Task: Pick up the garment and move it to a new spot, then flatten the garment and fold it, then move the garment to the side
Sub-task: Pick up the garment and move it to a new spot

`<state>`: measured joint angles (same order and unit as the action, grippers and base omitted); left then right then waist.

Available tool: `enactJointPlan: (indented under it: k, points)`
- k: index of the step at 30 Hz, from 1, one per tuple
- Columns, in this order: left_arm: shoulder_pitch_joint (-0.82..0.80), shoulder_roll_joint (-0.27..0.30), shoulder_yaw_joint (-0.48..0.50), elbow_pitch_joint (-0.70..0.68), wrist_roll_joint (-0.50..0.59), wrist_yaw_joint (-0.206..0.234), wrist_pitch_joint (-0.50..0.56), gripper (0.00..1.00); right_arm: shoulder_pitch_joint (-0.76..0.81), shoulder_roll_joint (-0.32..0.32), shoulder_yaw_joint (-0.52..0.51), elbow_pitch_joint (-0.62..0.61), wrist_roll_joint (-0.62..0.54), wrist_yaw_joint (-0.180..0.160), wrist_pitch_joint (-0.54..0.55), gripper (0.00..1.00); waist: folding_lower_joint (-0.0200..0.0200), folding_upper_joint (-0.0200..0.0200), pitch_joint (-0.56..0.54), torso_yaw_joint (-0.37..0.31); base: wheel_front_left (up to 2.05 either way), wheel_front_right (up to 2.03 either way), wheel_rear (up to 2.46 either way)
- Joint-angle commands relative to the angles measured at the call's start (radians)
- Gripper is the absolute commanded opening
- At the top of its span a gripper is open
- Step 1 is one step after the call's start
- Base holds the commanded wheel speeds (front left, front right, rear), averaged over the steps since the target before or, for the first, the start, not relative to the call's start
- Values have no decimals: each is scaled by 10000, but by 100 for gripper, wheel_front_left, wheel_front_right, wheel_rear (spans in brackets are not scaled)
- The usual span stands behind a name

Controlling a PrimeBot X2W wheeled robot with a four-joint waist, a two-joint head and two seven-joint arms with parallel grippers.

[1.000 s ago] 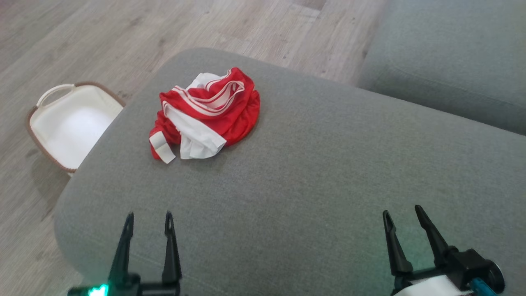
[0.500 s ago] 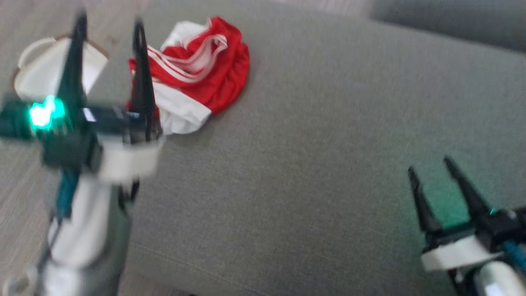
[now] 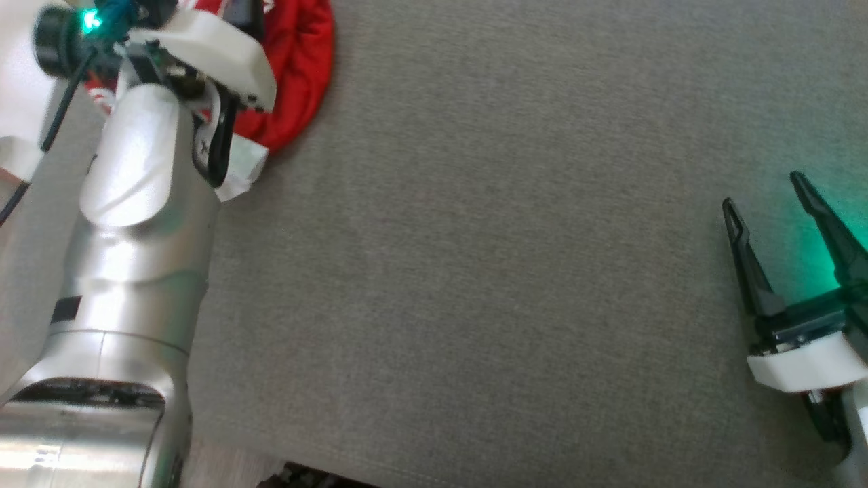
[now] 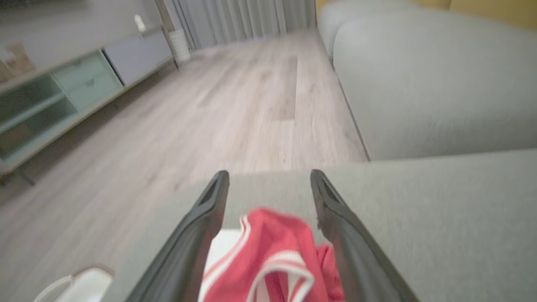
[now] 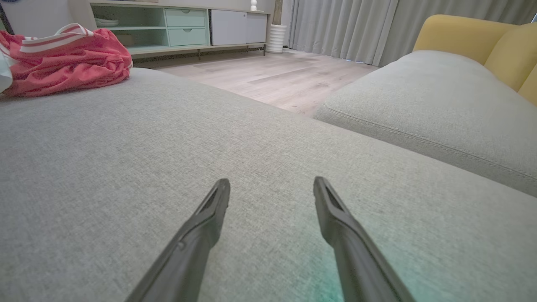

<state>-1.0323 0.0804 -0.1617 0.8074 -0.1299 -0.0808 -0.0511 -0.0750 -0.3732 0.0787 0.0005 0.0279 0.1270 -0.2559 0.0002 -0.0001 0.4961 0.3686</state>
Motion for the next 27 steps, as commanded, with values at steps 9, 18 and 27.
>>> enactJointPlan:
  k: [9,18,27]
  points:
    - [-630,774,487,2988,-464,-126,467,100,134,-275,38,-349,11,37,-59,100,-2,1,444,-655,0,0,0]
    - [-1537,1056,78,2964,-135,-133,-1911,0,51,180,106,-204,21,37,-59,100,-2,1,-319,-856,0,0,0]
    - [-1936,1056,-631,578,131,-398,-2102,0,80,1337,329,183,146,37,-59,100,-2,1,-2309,-2037,0,0,0]
